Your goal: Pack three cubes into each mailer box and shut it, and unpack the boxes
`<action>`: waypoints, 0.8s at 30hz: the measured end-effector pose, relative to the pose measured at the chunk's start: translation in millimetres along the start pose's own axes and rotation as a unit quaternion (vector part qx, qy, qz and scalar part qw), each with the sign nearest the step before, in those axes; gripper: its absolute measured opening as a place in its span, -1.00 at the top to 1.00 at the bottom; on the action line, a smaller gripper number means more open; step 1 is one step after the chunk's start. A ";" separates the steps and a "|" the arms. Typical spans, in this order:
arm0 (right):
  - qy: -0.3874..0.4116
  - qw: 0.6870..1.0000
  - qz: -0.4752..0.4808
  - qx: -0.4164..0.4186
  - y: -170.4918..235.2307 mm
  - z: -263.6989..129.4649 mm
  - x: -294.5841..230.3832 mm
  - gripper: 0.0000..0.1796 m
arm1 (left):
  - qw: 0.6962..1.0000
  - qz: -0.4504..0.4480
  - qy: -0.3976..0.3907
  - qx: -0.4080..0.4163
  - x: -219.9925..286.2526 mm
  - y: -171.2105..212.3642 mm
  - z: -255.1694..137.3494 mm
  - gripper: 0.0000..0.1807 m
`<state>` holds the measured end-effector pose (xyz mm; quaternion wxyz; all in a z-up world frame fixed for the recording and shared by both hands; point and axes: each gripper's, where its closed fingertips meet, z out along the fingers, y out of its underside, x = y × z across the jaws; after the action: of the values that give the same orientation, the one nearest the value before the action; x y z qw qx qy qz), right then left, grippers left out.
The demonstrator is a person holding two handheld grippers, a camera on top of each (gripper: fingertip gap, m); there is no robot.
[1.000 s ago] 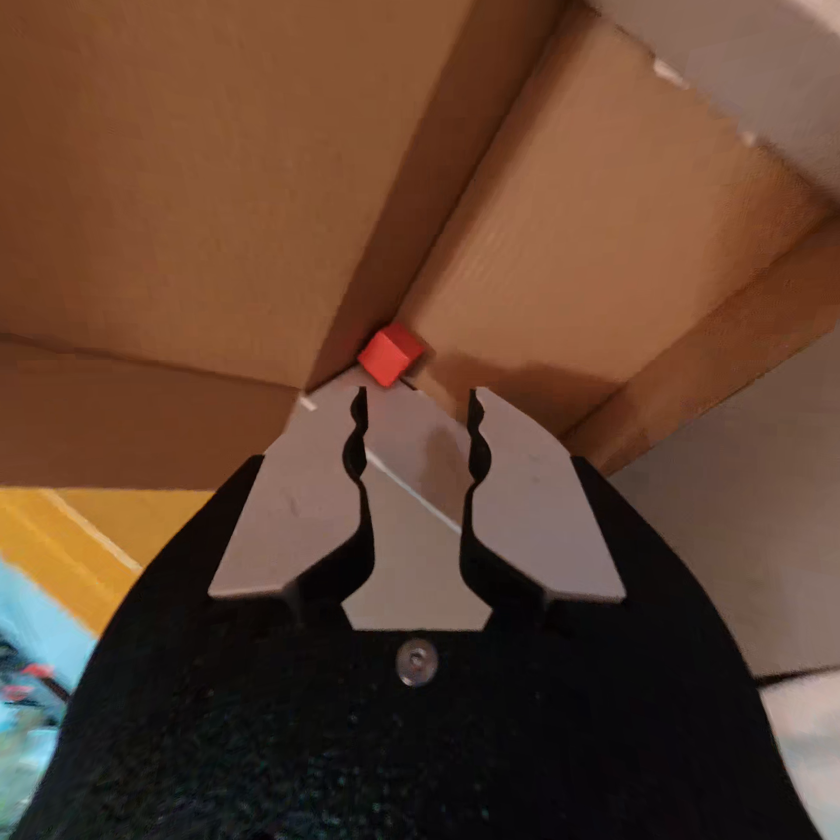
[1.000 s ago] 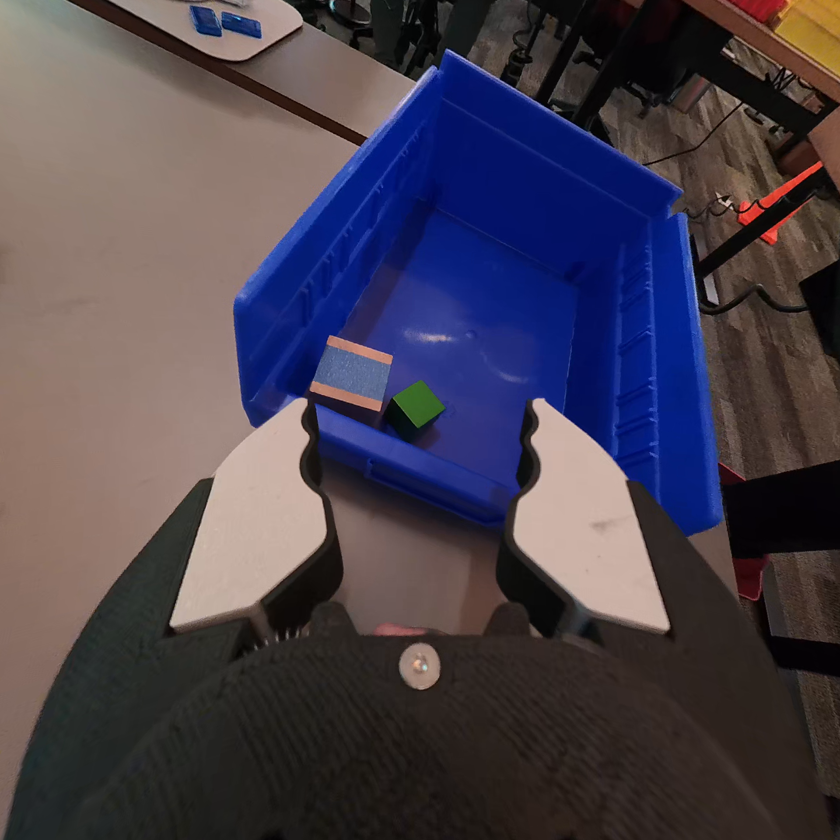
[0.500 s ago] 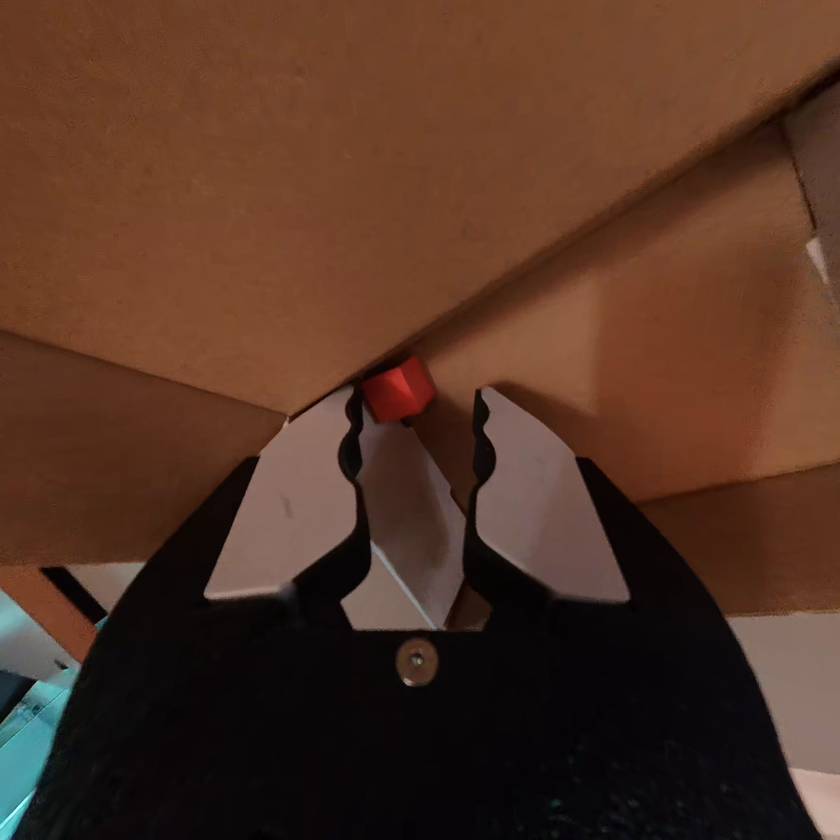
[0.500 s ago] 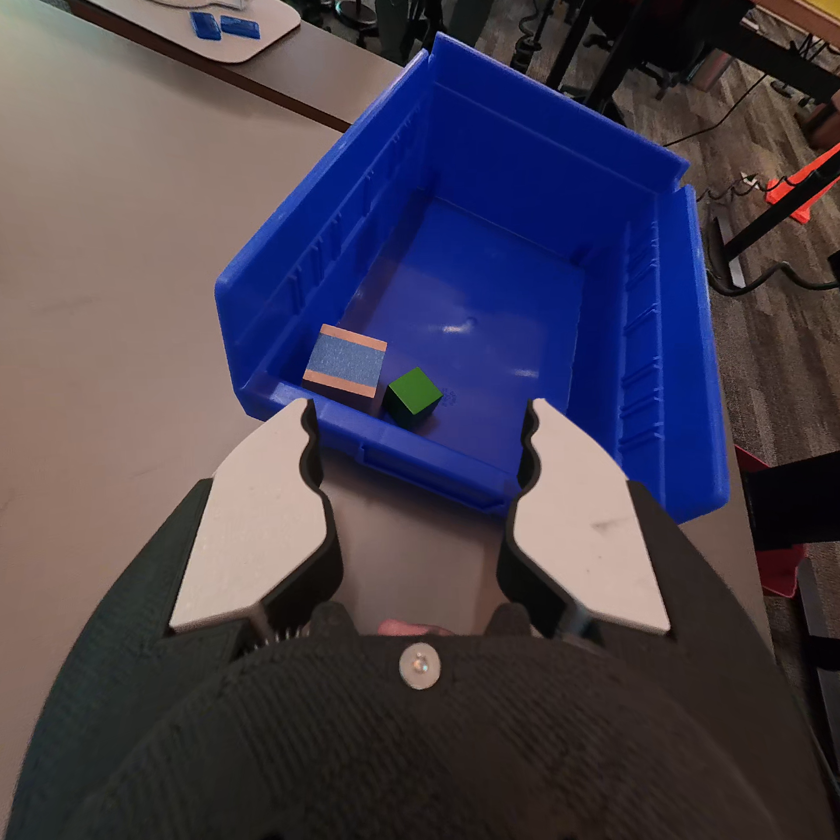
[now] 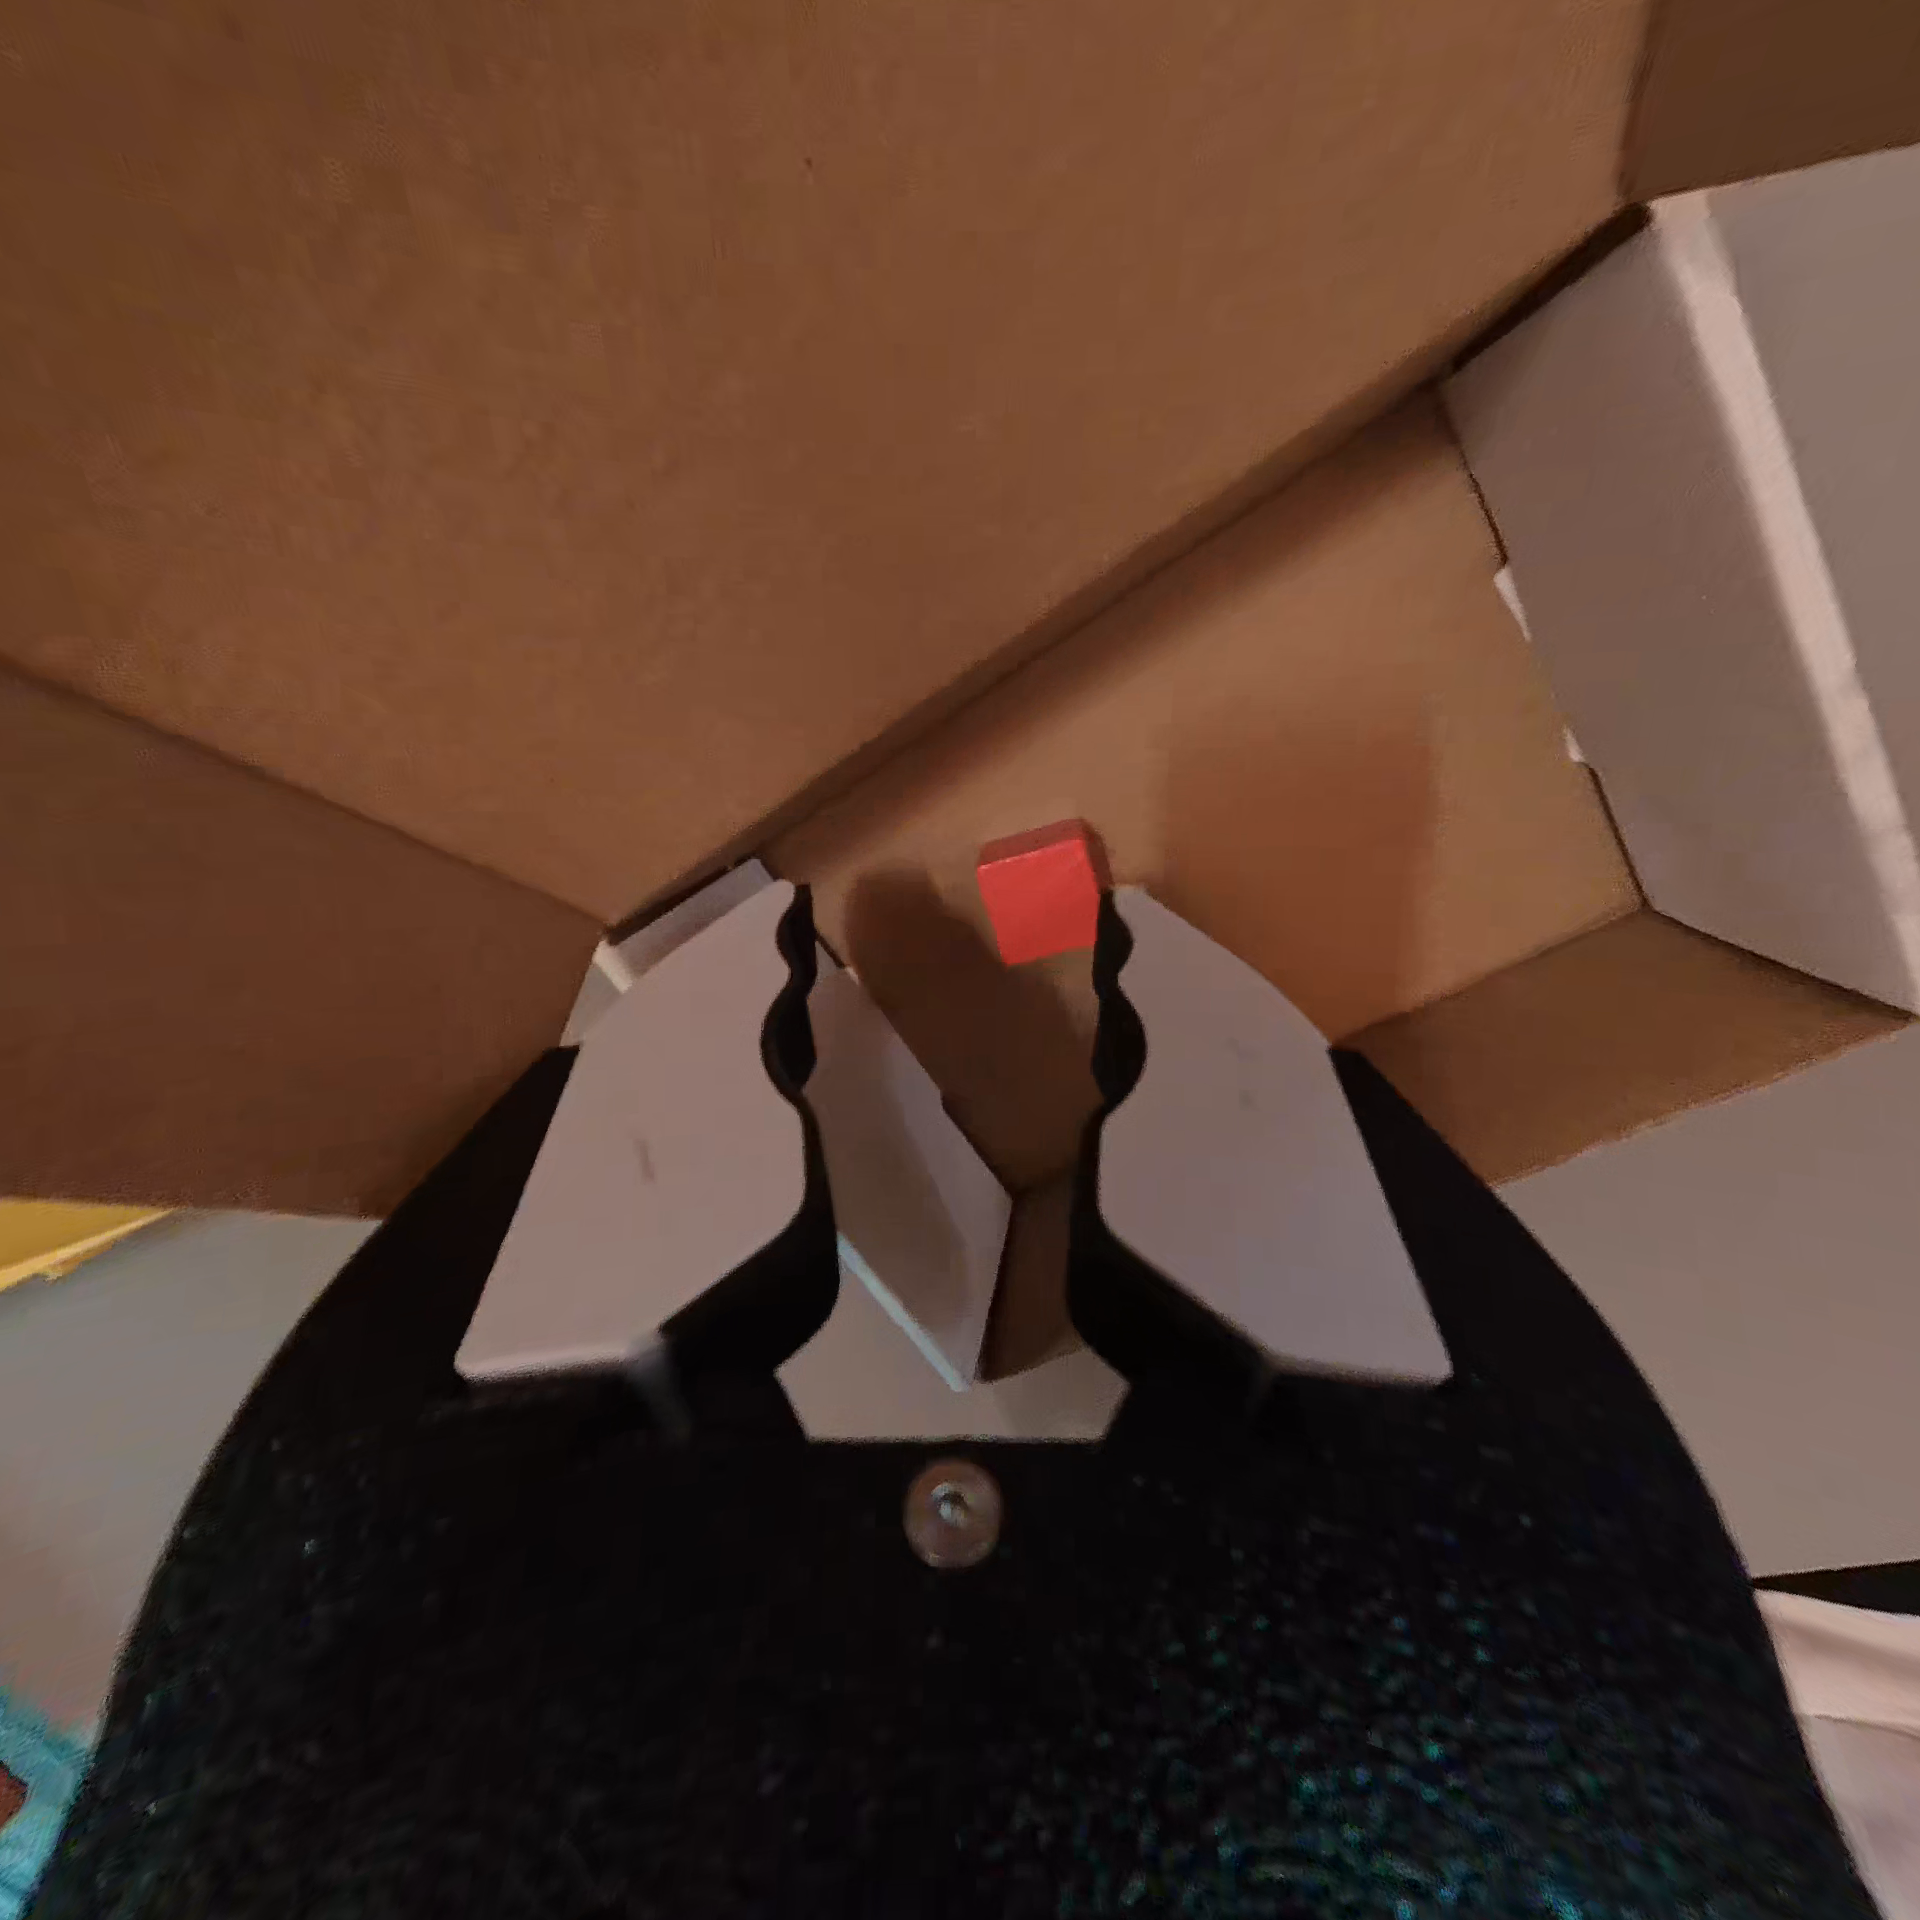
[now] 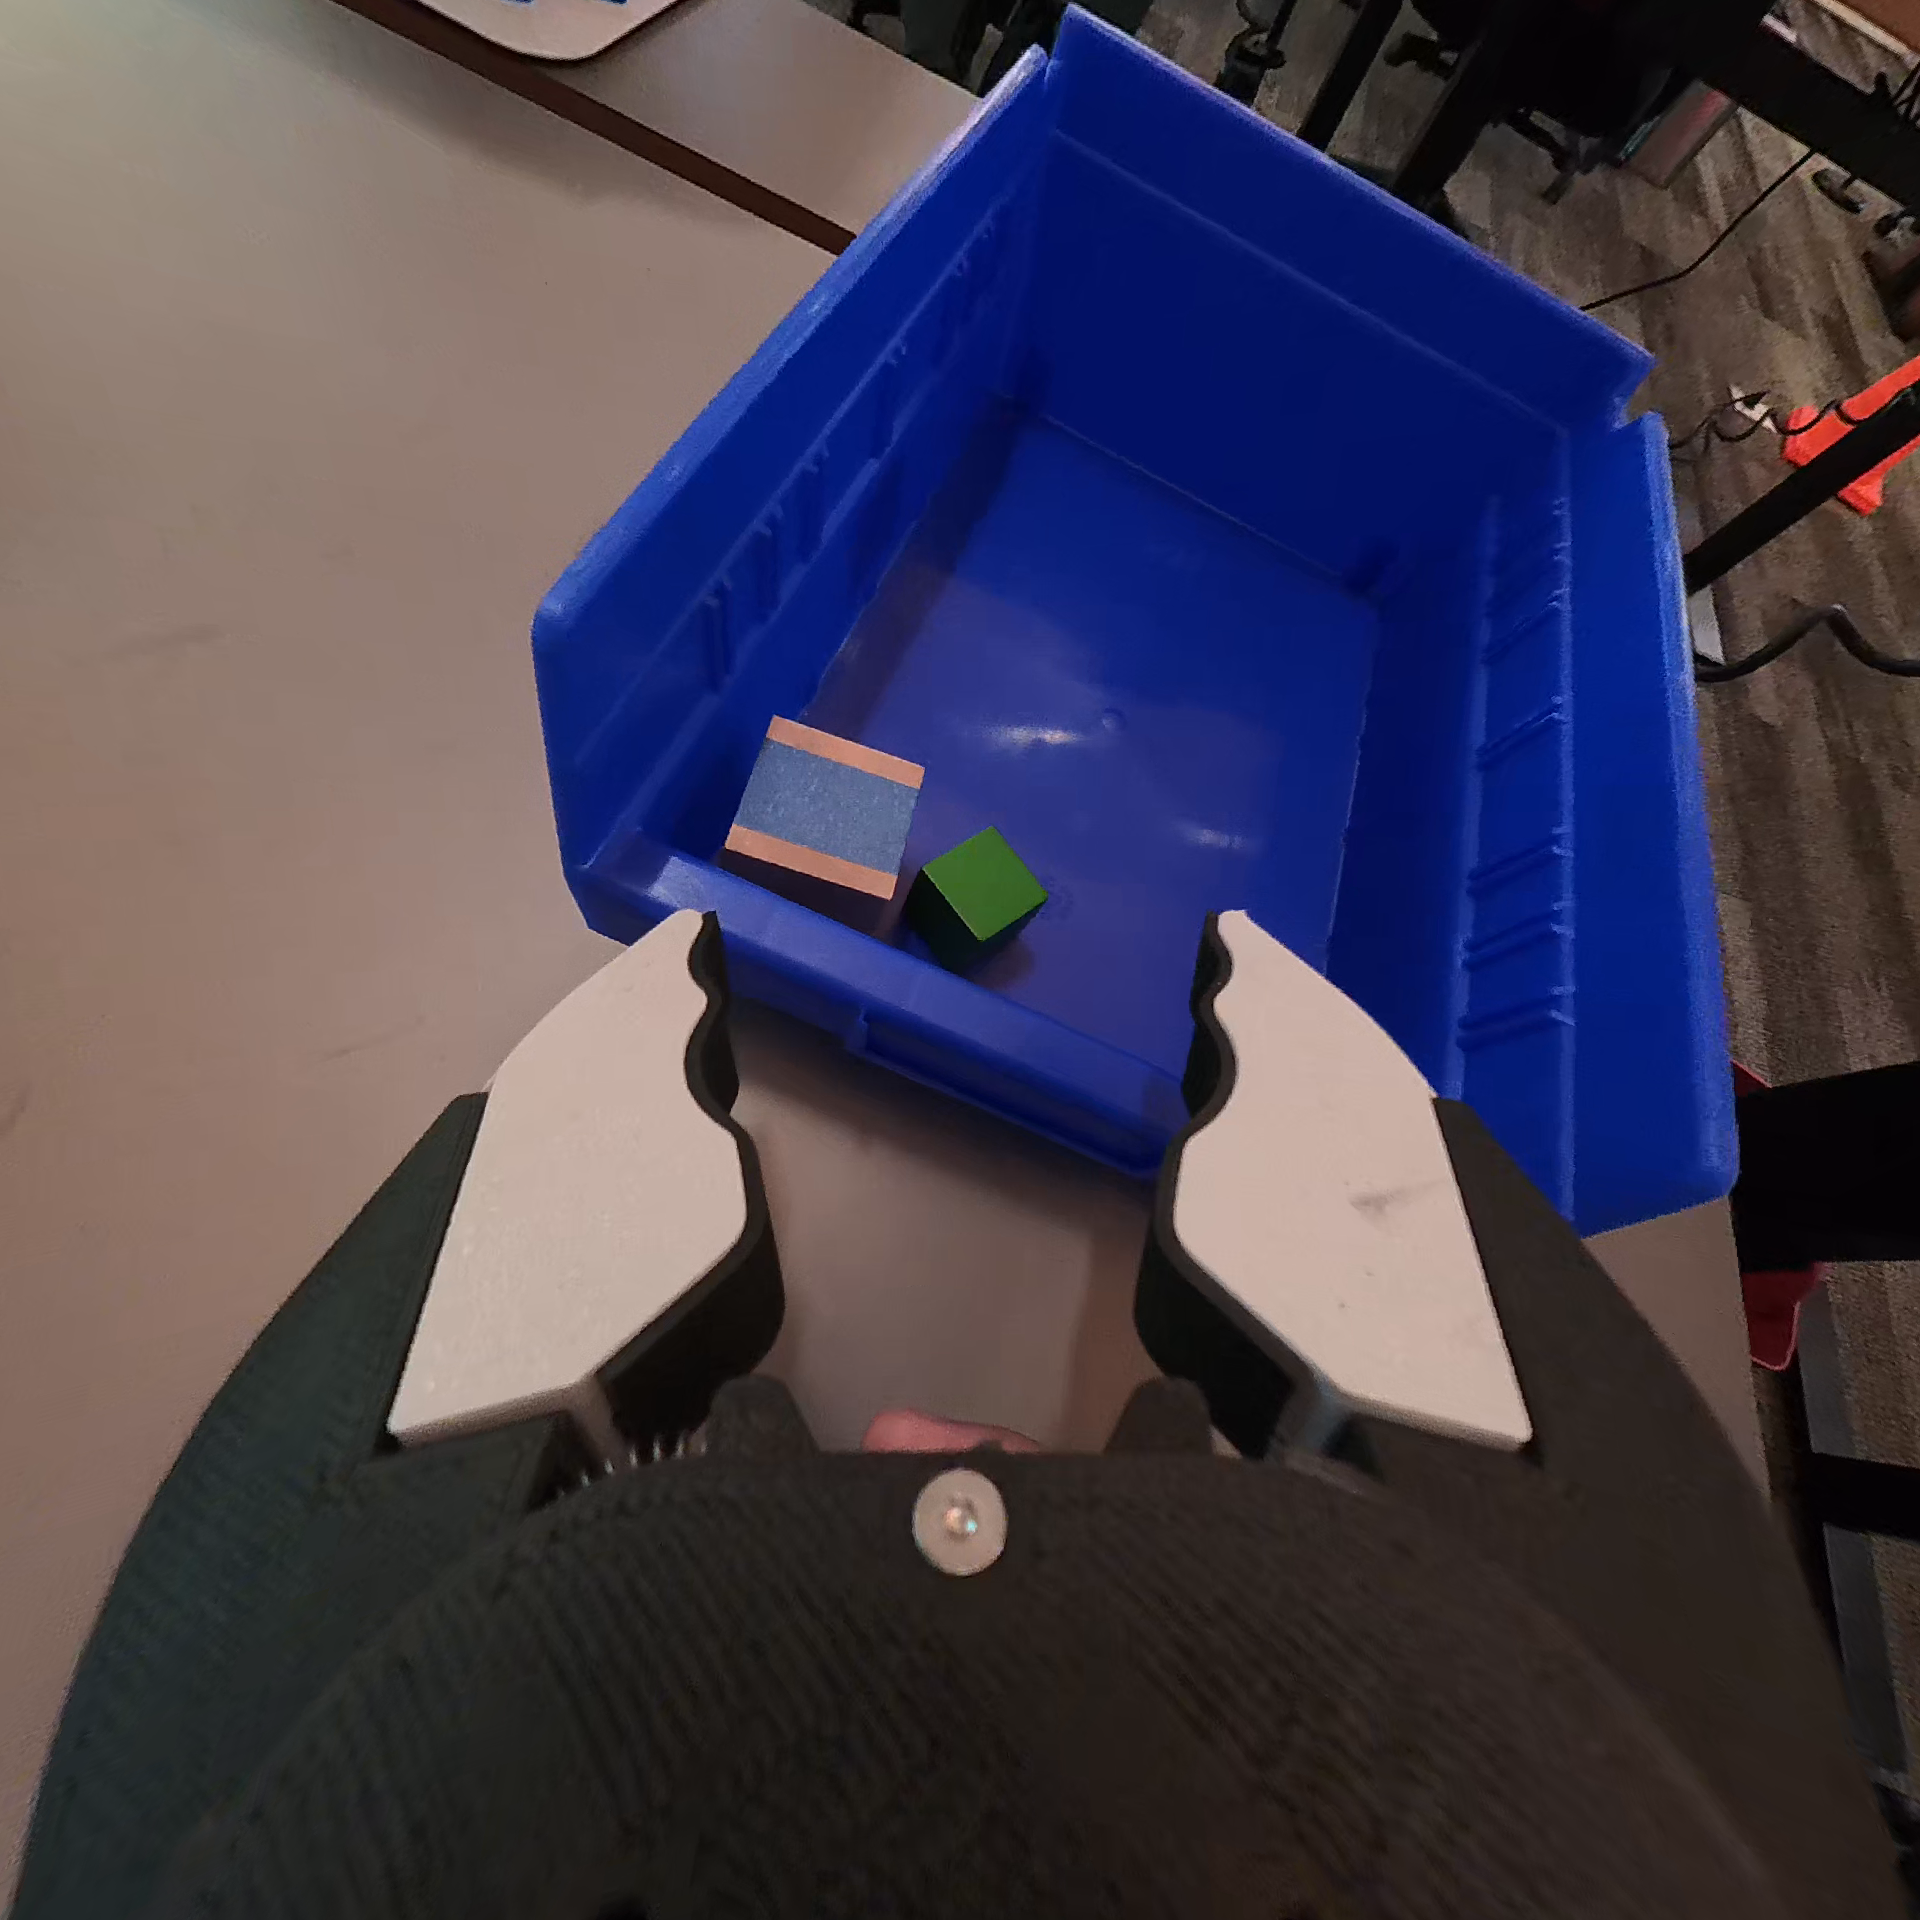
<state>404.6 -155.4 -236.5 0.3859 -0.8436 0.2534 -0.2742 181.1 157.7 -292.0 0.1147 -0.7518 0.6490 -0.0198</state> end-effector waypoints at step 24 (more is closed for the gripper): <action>-0.050 0.998 -0.009 0.045 -32.5 -11.6 -32.0 0.03 | 0.994 0.086 0.014 -0.063 27.1 15.0 13.0 0.76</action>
<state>380.9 -122.2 -213.0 0.4332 -0.8403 0.2140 -0.2460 173.2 131.1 -310.9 0.0597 -0.6987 0.7126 0.0208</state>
